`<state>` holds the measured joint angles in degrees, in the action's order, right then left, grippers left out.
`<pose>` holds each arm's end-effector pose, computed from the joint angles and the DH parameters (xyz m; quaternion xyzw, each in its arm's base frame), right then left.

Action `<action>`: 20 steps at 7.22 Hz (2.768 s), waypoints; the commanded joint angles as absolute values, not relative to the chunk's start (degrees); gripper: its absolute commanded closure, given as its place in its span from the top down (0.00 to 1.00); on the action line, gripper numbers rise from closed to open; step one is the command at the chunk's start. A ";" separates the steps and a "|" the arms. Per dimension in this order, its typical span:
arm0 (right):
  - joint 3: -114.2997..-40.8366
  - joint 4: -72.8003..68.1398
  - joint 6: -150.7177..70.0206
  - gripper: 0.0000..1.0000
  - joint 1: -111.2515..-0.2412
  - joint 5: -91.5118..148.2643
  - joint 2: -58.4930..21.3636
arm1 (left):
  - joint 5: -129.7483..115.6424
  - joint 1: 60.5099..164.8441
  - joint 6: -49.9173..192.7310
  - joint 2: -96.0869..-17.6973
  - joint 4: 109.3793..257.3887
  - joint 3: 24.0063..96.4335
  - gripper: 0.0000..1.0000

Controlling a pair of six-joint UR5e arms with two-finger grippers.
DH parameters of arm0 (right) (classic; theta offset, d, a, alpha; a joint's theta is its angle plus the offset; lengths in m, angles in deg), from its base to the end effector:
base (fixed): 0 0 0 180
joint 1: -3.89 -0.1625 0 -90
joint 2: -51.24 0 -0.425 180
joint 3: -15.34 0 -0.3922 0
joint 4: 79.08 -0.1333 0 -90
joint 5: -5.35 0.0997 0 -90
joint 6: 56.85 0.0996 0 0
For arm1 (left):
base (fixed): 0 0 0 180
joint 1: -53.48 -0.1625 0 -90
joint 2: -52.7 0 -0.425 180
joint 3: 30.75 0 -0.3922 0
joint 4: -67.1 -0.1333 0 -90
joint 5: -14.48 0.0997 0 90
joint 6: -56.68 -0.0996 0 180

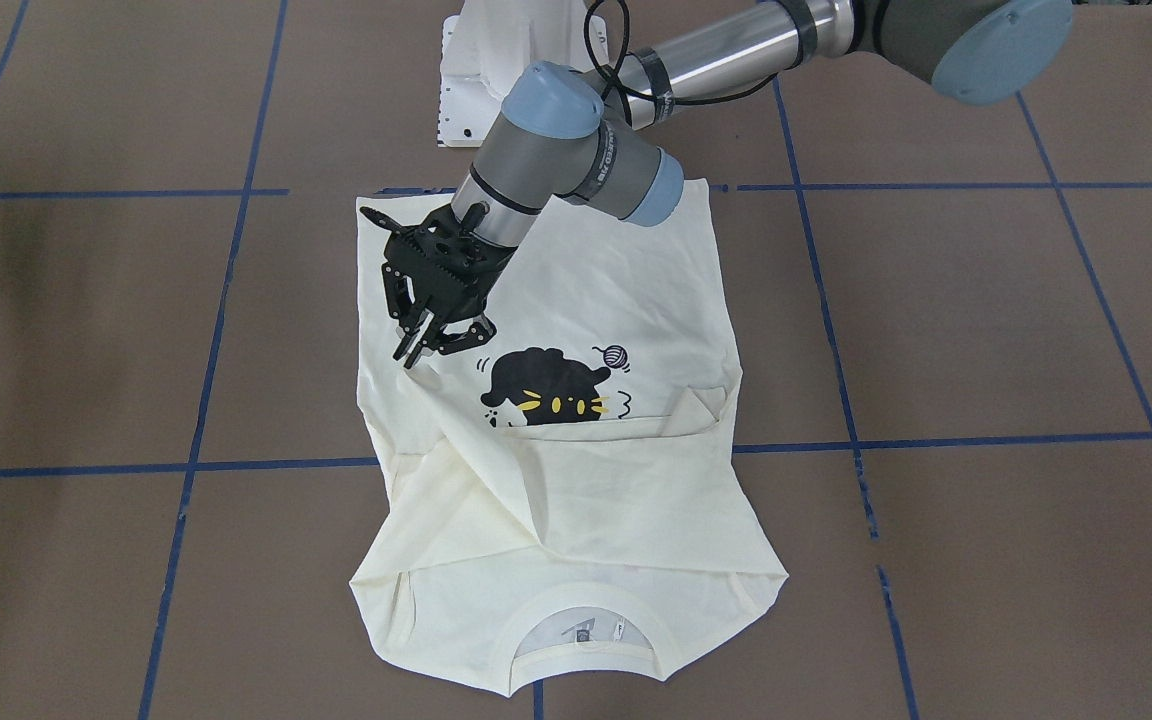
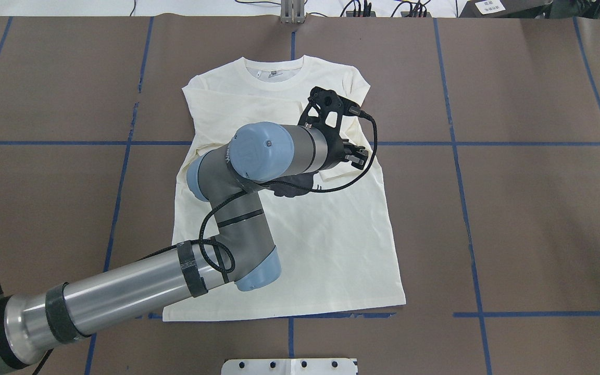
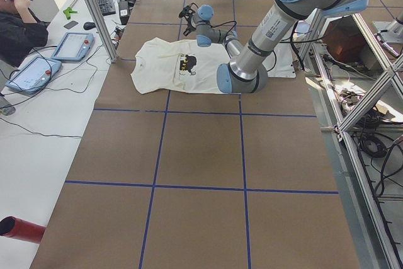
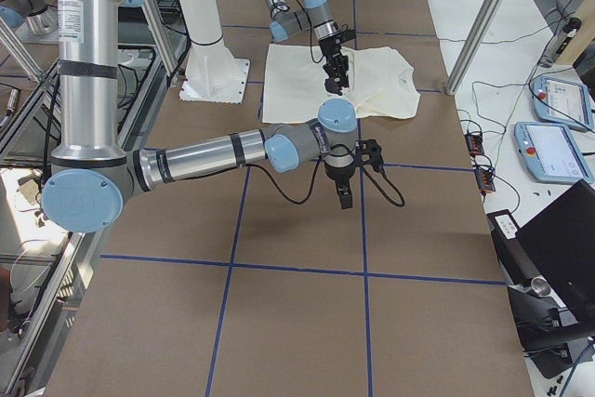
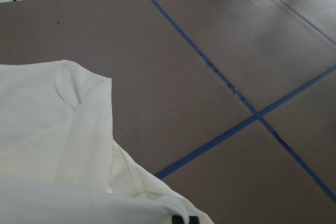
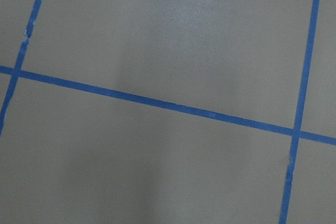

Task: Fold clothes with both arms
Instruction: 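Grasp the other sleeve cuff with the left gripper and fold it across the chest, then withdraw the left gripper while the right gripper reaches to the folded sleeve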

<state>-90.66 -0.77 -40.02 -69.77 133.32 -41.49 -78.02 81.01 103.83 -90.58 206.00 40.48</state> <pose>-0.0673 -0.4857 0.5261 0.1052 -0.3627 -0.0664 0.9236 0.6269 -0.4722 0.1068 0.3700 0.5530 0.1139 0.7378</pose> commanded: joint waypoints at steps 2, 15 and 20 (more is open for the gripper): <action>-91.01 -1.03 -39.71 1.00 -69.68 133.67 -39.82 | -80.51 84.06 105.72 -89.77 203.11 40.88 1.00; -66.36 13.81 -5.37 0.89 -34.36 101.61 11.64 | -100.11 101.44 88.75 -62.71 183.56 72.70 1.00; -63.94 16.99 -7.88 0.77 -26.47 91.96 12.48 | -102.24 108.68 84.80 -56.19 183.38 72.35 1.00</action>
